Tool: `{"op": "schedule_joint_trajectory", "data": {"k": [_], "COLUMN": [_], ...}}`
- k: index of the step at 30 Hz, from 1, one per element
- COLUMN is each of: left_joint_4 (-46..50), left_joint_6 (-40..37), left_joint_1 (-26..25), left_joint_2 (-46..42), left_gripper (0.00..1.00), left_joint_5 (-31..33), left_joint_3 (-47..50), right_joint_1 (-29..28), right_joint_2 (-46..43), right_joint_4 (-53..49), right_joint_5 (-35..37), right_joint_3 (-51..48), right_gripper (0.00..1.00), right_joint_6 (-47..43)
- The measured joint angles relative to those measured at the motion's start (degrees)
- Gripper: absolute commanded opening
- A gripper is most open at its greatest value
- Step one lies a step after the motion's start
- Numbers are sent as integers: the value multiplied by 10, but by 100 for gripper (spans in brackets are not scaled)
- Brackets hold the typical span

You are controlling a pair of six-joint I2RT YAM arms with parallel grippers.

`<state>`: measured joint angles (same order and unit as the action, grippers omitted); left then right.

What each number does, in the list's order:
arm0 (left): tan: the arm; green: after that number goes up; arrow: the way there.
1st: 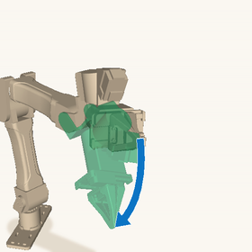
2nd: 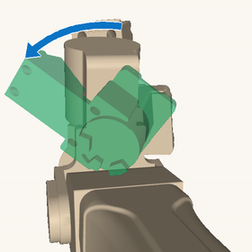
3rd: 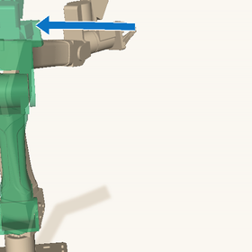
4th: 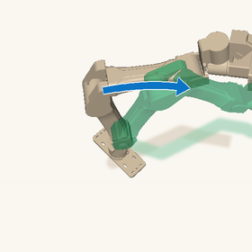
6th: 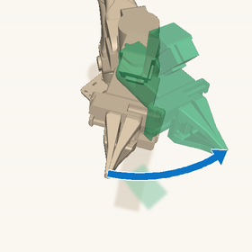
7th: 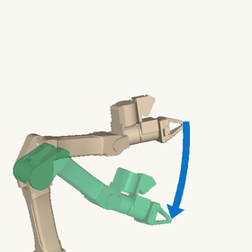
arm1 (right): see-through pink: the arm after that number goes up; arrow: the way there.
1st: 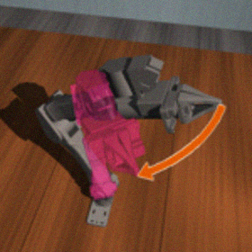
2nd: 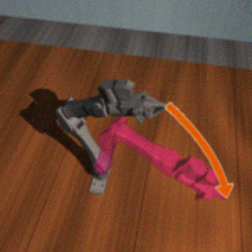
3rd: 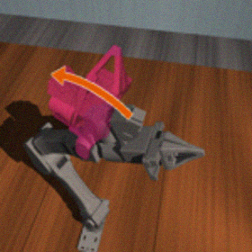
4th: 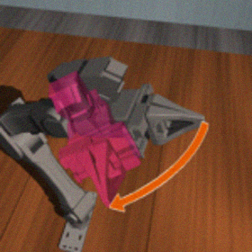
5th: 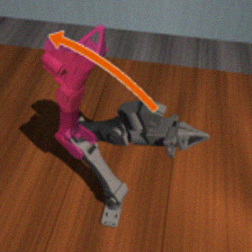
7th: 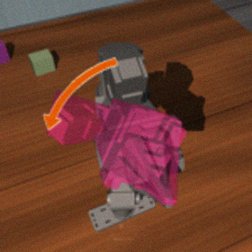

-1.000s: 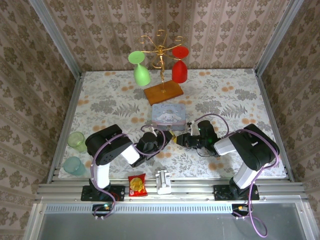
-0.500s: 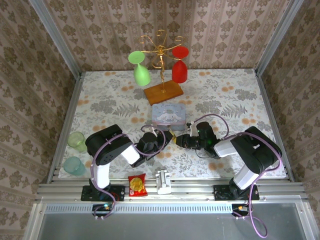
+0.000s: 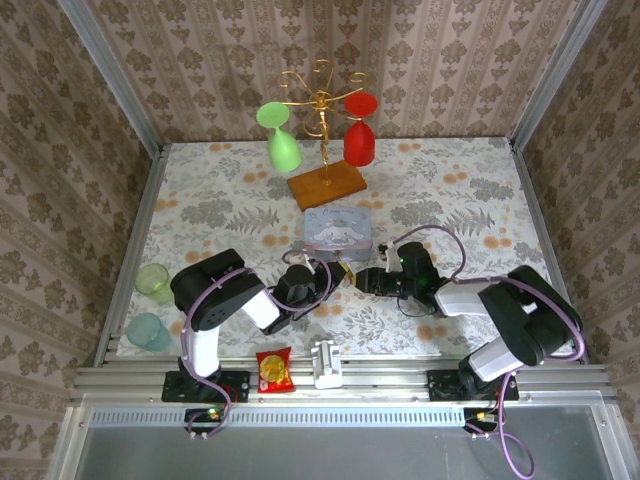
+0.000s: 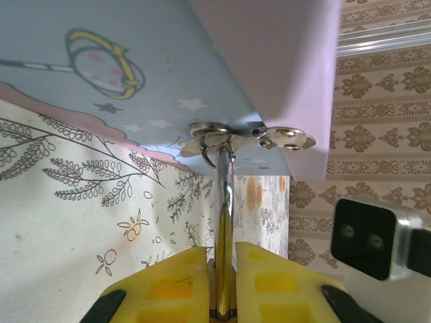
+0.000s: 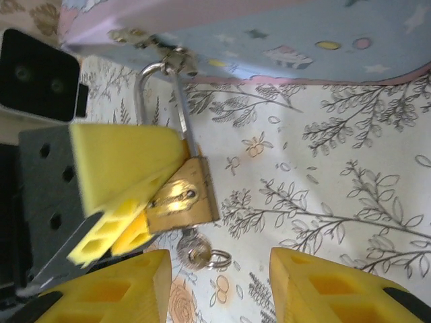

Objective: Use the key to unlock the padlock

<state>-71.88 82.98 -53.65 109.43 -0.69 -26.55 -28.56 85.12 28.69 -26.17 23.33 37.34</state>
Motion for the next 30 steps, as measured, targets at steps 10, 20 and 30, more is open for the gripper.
{"op": "schedule_joint_trajectory", "data": {"k": [10, 20, 30], "left_joint_4": [0, 0, 0], "left_joint_6": [0, 0, 0], "left_joint_1": [0, -8, -11], "left_joint_2": [-1, -1, -1], "left_gripper": [1, 1, 1], "left_joint_5": [0, -2, -2], "left_joint_3": [0, -1, -2], "right_joint_1": [-46, -96, -130], "right_joint_2": [-68, -28, -4], "right_joint_4": [-128, -157, -170], "right_joint_5": [94, 162, 223], "right_joint_3": [25, 70, 82], "right_gripper": [47, 42, 30], "right_joint_6": [-137, -212, -256]}}
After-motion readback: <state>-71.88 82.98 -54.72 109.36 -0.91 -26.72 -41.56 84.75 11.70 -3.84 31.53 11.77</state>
